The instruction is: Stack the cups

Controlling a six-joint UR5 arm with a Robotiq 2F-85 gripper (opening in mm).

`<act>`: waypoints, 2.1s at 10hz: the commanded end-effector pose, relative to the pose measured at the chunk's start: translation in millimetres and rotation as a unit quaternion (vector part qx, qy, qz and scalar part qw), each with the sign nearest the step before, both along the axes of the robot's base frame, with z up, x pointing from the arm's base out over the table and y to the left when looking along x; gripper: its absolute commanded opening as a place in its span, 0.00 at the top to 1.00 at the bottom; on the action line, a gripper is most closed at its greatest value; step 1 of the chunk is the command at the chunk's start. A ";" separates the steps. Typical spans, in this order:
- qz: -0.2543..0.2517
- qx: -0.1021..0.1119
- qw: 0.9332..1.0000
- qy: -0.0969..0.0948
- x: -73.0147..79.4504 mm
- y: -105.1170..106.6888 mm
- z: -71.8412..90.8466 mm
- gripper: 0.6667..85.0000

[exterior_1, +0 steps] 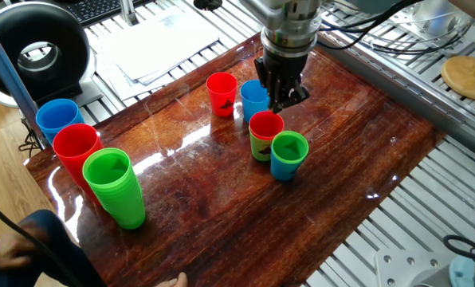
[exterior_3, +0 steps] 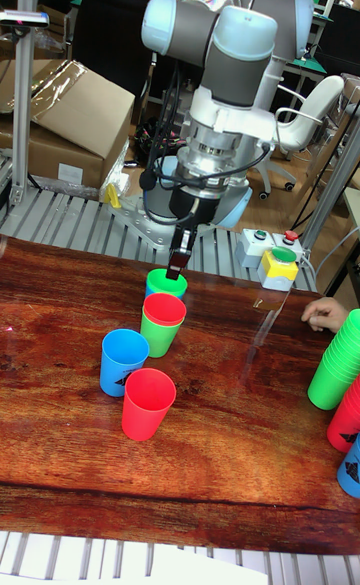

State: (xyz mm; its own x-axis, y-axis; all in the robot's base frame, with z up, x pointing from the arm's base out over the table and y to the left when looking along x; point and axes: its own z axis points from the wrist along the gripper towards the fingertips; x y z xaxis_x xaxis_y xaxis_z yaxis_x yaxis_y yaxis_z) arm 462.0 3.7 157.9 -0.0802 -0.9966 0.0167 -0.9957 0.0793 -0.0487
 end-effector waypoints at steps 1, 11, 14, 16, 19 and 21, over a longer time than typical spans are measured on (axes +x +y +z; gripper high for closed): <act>0.020 0.000 1.000 -0.010 12.9 -2.7 -8.8 0.74; 0.031 0.007 0.999 -0.015 6.6 -2.7 -29.7 0.64; 0.033 0.004 0.999 -0.015 17.2 -11.4 -24.8 0.65; 0.037 -0.003 0.999 -0.024 35.5 -27.2 -21.1 0.66; 0.015 0.017 1.000 0.000 20.8 -13.8 -22.9 0.57; -0.003 0.022 1.000 0.019 -7.6 -0.8 -15.7 0.53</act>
State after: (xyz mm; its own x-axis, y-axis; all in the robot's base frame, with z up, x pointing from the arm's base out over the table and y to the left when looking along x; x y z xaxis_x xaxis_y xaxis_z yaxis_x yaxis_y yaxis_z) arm 475.0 -11.2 135.8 -0.0474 -0.9989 0.0053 -0.9978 0.0471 -0.0462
